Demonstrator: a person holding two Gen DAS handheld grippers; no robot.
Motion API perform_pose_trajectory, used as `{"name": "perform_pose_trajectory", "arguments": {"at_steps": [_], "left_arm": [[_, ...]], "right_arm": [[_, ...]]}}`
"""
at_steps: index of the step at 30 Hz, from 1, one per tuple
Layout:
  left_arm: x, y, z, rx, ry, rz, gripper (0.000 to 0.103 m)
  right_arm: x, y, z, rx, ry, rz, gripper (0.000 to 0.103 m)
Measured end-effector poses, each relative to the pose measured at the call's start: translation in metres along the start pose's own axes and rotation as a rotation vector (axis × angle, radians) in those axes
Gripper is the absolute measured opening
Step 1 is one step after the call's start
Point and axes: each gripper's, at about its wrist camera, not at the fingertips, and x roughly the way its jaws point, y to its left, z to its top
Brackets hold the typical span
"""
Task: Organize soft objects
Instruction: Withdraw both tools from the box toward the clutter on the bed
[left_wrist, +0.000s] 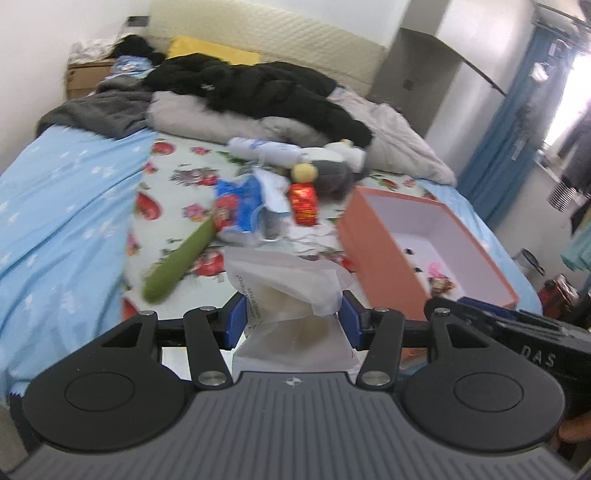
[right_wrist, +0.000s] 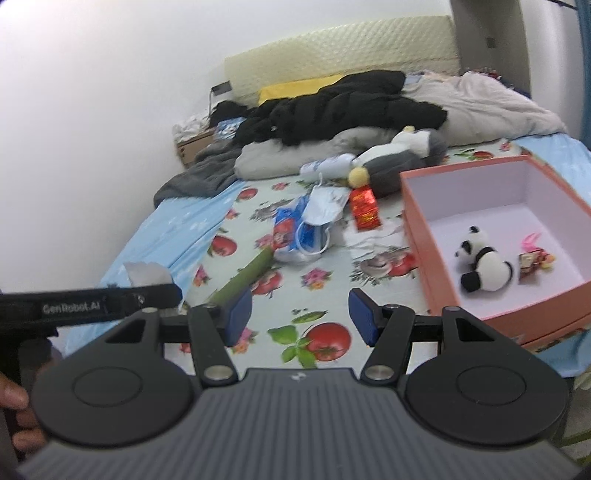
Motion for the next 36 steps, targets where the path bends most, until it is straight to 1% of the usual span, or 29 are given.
{"name": "perform_pose_trajectory", "arguments": {"at_steps": [2, 5, 10, 13, 16, 20, 27, 32, 36], "left_arm": [[0.001, 0.011, -0.001, -0.022, -0.007, 0.017, 0.058], [0.01, 0.023, -0.003, -0.055, 0.005, 0.034, 0.058], [0.044, 0.038, -0.004, -0.106, 0.043, 0.041, 0.058], [0.068, 0.044, 0.0, -0.134, 0.054, 0.033, 0.058], [0.092, 0.047, 0.01, -0.136, 0.068, 0.036, 0.058], [0.113, 0.043, 0.028, -0.112, 0.071, 0.018, 0.058], [0.129, 0.018, 0.049, -0.06, 0.056, -0.031, 0.058], [0.127, -0.011, 0.053, -0.022, 0.052, -0.076, 0.058], [0.125, -0.042, 0.052, 0.017, 0.052, -0.127, 0.058]], "right_arm": [[0.009, 0.001, -0.001, 0.006, 0.019, 0.005, 0.061], [0.023, -0.003, 0.001, 0.022, 0.044, 0.01, 0.061], [0.052, -0.009, 0.013, 0.023, 0.075, 0.004, 0.061], [0.07, -0.013, 0.022, 0.014, 0.086, -0.001, 0.061], [0.084, -0.017, 0.032, 0.011, 0.091, -0.008, 0.061], [0.094, -0.026, 0.039, 0.02, 0.1, -0.026, 0.061], [0.083, -0.044, 0.041, 0.047, 0.087, -0.063, 0.061], [0.059, -0.059, 0.043, 0.065, 0.044, -0.099, 0.061], [0.037, -0.078, 0.041, 0.077, -0.002, -0.154, 0.061]]}}
